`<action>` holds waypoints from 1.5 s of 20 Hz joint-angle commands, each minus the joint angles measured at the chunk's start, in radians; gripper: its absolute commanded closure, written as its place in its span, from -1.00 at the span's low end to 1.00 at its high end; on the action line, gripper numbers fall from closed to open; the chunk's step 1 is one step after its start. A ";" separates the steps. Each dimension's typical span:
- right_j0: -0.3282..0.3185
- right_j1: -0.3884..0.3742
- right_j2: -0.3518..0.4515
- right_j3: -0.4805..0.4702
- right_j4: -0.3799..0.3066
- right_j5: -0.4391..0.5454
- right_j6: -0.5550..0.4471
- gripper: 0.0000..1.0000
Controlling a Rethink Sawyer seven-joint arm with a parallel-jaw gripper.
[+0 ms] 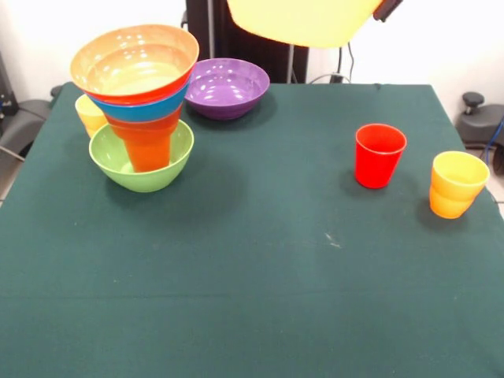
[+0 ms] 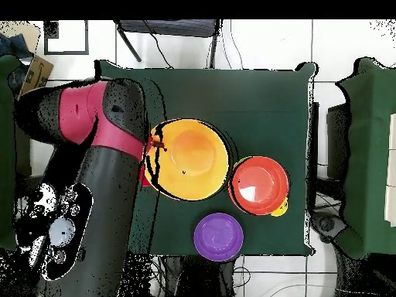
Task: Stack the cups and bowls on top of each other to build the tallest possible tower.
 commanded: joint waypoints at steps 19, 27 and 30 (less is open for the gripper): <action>-0.042 -0.080 0.136 0.040 -0.168 -0.013 -0.266 1.00; -0.076 -0.119 0.154 0.144 -0.228 -0.120 -0.302 1.00; -0.089 -0.132 0.167 0.185 -0.243 -0.165 -0.301 1.00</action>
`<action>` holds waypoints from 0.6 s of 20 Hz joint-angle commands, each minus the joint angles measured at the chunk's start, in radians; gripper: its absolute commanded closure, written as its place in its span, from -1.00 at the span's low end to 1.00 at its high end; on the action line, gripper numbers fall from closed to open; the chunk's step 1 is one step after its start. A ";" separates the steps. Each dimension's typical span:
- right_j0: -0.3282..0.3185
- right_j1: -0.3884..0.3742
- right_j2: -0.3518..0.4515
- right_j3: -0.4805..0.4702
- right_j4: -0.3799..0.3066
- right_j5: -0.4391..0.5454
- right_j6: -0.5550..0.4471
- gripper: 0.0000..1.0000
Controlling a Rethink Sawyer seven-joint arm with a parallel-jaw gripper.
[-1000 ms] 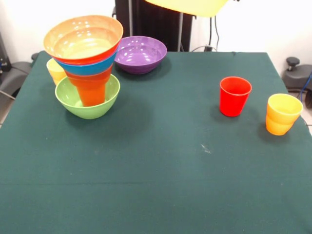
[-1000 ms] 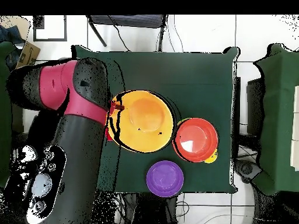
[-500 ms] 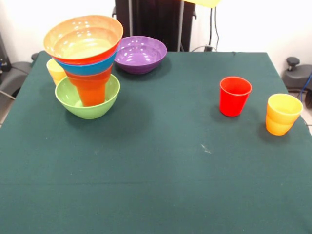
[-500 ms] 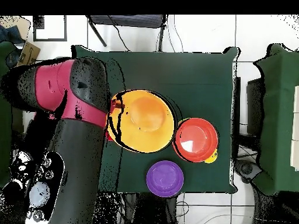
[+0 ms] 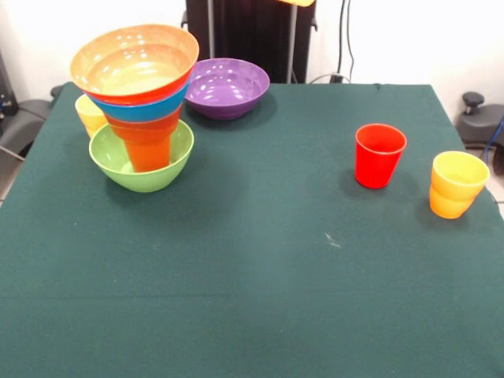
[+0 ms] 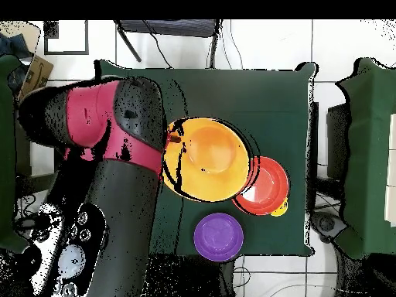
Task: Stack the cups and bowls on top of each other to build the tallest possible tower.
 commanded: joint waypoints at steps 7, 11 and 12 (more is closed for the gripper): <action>-0.076 -0.035 0.172 0.206 -0.123 -0.181 -0.299 1.00; -0.096 -0.047 0.194 0.225 -0.140 -0.203 -0.304 1.00; -0.102 -0.050 0.199 0.229 -0.143 -0.205 -0.307 1.00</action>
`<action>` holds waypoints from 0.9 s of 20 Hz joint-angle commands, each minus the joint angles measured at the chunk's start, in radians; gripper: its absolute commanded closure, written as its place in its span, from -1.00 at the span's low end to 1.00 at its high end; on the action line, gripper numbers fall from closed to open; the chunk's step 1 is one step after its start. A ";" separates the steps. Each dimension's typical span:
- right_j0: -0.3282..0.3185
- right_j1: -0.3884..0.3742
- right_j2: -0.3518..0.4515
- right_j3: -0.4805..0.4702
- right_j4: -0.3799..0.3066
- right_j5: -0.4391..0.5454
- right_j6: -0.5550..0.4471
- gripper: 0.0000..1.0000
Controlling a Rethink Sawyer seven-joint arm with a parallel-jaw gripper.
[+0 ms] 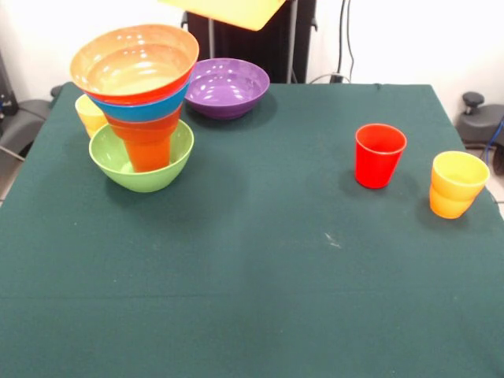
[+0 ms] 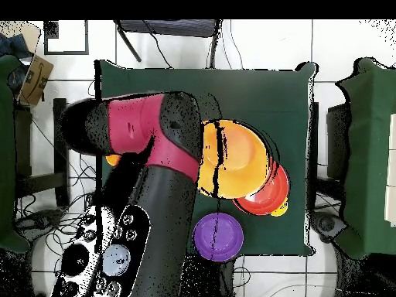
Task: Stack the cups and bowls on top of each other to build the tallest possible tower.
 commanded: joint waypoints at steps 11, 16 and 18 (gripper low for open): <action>-0.122 -0.070 0.243 0.219 -0.103 -0.099 -0.386 1.00; -0.171 -0.104 0.287 0.274 -0.111 -0.113 -0.436 1.00; -0.185 -0.110 0.299 0.281 -0.116 -0.115 -0.444 1.00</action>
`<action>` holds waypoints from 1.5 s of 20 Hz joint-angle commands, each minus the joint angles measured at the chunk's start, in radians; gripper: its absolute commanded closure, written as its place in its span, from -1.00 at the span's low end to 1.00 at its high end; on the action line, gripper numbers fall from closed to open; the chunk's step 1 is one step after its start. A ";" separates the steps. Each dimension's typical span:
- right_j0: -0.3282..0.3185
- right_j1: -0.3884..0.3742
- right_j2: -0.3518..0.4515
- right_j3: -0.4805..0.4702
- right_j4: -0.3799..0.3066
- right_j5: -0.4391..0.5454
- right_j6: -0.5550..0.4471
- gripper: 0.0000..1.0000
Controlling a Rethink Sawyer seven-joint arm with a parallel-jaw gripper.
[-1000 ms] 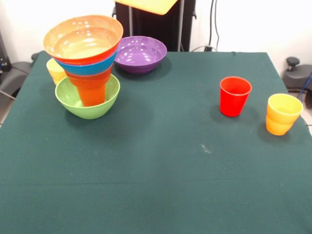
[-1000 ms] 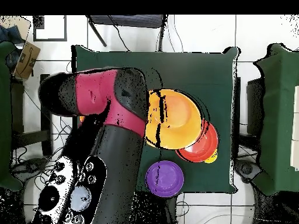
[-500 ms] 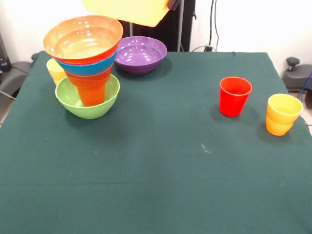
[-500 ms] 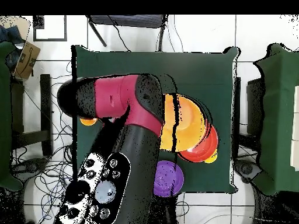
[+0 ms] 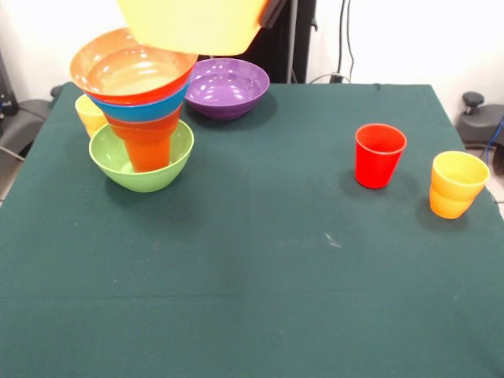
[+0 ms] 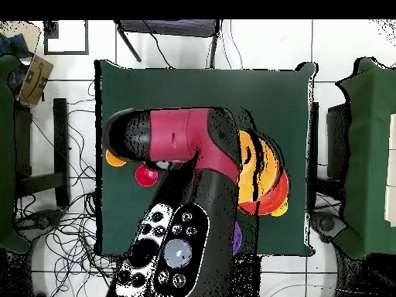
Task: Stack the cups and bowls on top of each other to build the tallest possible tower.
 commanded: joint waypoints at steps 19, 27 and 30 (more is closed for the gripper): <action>-0.141 -0.068 0.252 0.203 -0.114 0.009 -0.440 1.00; -0.180 -0.088 0.286 0.223 -0.135 0.039 -0.475 1.00; -0.196 -0.098 0.303 0.237 -0.142 0.041 -0.479 1.00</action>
